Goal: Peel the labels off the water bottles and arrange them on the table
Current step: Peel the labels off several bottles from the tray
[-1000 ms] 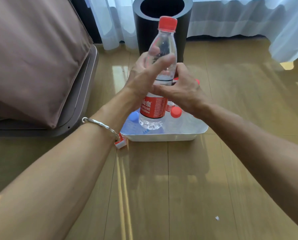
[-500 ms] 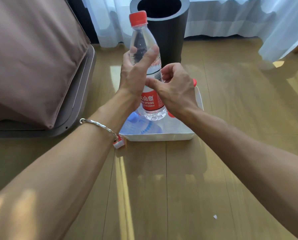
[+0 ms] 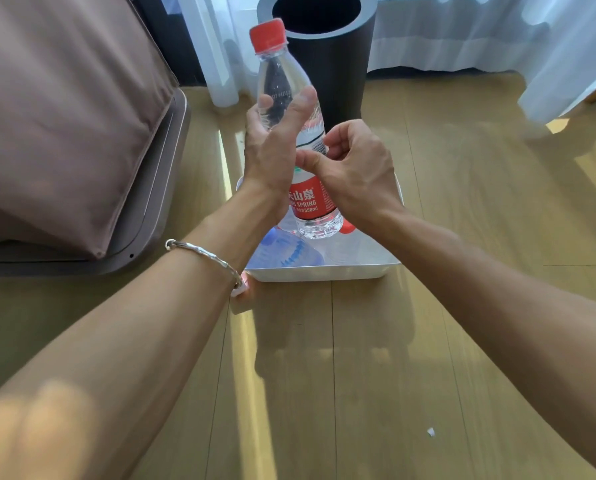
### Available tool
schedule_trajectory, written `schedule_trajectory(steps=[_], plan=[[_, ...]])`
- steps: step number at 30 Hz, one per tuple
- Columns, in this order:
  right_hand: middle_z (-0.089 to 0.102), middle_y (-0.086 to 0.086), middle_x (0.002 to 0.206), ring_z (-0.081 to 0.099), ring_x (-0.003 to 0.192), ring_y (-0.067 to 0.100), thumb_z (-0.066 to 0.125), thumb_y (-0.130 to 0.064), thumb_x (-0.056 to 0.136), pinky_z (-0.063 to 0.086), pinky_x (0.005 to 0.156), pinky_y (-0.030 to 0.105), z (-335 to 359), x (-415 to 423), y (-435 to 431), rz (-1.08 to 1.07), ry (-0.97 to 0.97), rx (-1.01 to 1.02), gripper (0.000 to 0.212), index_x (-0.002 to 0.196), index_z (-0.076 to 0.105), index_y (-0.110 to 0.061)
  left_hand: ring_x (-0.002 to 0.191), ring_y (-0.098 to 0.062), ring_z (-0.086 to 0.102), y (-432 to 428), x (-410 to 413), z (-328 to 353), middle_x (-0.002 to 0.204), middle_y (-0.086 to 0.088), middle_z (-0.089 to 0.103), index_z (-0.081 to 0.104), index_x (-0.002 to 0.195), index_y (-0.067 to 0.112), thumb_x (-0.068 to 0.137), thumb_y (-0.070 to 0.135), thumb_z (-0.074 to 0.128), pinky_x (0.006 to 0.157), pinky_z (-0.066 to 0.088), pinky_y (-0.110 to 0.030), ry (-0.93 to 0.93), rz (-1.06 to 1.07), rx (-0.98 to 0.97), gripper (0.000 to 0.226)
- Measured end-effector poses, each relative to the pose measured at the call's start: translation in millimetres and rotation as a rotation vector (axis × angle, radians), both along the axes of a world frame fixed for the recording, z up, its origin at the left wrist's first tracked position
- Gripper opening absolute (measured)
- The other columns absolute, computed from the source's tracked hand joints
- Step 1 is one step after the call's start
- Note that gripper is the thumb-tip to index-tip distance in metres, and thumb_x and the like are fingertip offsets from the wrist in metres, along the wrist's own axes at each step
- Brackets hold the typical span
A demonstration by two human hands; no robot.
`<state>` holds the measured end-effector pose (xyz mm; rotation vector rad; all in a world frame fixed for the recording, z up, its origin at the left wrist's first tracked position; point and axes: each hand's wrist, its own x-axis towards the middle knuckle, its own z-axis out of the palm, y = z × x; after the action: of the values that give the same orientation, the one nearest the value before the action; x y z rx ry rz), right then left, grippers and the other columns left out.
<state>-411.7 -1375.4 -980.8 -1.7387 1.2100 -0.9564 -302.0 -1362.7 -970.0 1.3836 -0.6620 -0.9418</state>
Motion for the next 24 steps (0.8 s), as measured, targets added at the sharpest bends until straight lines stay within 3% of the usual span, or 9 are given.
schedule_trajectory(steps=[6, 11, 14, 17, 21, 24], plan=[[0.062, 0.004, 0.079, 0.063, 0.075, 0.020, 0.074, -0.037, 0.086, 0.056, 0.070, 0.037, -3, 0, 5, 0.025, 0.011, -0.026, 0.032, 0.071, 0.049, -0.023, 0.110, -0.024, 0.063, 0, -3, -5, 0.124, -0.010, 0.059, 0.036, 0.142, 0.011, 0.080, 0.044, 0.071, 0.098, 0.053, -0.043, 0.010, 0.015, 0.015, 0.078], [0.052, -0.003, 0.086, 0.049, 0.071, 0.005, 0.077, -0.035, 0.082, 0.044, 0.063, 0.013, -8, 1, 0, -0.016, -0.029, -0.087, 0.036, 0.094, 0.047, -0.019, 0.109, -0.031, 0.064, -3, -6, -2, 0.126, -0.019, 0.059, 0.035, 0.141, 0.008, 0.058, 0.056, 0.076, 0.098, 0.052, -0.052, 0.073, 0.035, -0.017, 0.104], [0.050, 0.000, 0.093, 0.045, 0.072, 0.003, 0.077, -0.034, 0.083, 0.040, 0.061, 0.007, -10, 1, -2, -0.011, -0.006, -0.116, 0.038, 0.097, 0.045, -0.019, 0.101, -0.031, 0.065, -3, -6, -4, 0.132, -0.027, 0.055, 0.035, 0.142, 0.004, 0.059, 0.055, 0.077, 0.095, 0.052, -0.057, 0.110, 0.018, -0.027, 0.107], [0.046, -0.008, 0.087, 0.043, 0.070, 0.001, 0.077, -0.032, 0.084, 0.038, 0.062, 0.007, -11, 1, -2, 0.001, -0.013, -0.116, 0.035, 0.094, 0.046, -0.019, 0.095, -0.028, 0.064, -3, -4, -6, 0.133, -0.030, 0.052, 0.034, 0.143, 0.002, 0.067, 0.050, 0.075, 0.094, 0.053, -0.057, 0.131, 0.006, -0.031, 0.098], [0.045, -0.011, 0.082, 0.046, 0.073, 0.005, 0.076, -0.031, 0.084, 0.044, 0.066, 0.016, -9, 0, -2, 0.032, -0.026, -0.107, 0.031, 0.090, 0.047, -0.019, 0.101, -0.030, 0.066, -3, -1, -9, 0.122, -0.021, 0.059, 0.037, 0.142, 0.007, 0.073, 0.047, 0.069, 0.090, 0.056, -0.049, 0.116, 0.006, -0.018, 0.085], [0.048, -0.008, 0.077, 0.047, 0.072, 0.008, 0.074, -0.028, 0.086, 0.048, 0.069, 0.030, -8, 0, 0, 0.060, -0.036, -0.117, 0.029, 0.076, 0.047, -0.024, 0.108, -0.034, 0.065, -3, -1, -6, 0.118, -0.015, 0.059, 0.039, 0.141, 0.007, 0.065, 0.053, 0.076, 0.095, 0.054, -0.053, 0.105, -0.013, -0.011, 0.096]])
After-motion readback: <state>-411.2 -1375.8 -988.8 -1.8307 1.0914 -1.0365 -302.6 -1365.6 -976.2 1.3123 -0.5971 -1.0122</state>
